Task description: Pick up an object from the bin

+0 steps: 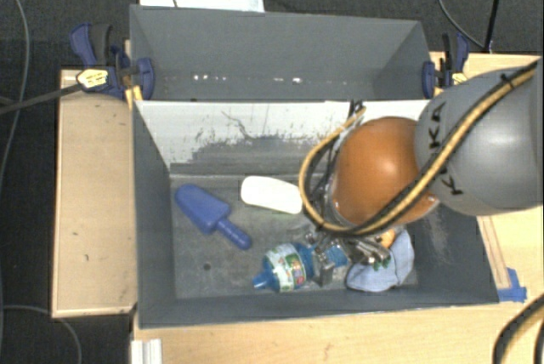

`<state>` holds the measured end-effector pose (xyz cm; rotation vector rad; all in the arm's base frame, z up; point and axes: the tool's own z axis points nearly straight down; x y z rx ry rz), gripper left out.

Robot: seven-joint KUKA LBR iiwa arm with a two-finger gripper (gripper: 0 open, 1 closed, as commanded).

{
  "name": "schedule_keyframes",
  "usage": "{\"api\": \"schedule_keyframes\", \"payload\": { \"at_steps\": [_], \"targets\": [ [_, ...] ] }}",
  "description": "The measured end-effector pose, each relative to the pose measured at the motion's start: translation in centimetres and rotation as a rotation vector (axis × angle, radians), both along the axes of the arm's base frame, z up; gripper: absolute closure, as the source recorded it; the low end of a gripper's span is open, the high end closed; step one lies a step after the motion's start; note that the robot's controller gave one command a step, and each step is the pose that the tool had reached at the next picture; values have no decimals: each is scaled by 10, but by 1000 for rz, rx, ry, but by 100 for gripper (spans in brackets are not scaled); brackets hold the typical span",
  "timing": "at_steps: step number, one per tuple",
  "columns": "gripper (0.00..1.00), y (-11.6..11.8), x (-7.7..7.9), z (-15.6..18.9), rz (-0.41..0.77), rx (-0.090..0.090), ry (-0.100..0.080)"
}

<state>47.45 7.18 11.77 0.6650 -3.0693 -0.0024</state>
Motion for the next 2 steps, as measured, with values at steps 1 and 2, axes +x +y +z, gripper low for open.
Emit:
{"api": "schedule_keyframes", "payload": {
  "at_steps": [1, 2],
  "targets": [
    [100, 0, 2, 3, -3, 1, -6],
    [100, 0, 1, 0, -4, 1, -2]
  ]
}}
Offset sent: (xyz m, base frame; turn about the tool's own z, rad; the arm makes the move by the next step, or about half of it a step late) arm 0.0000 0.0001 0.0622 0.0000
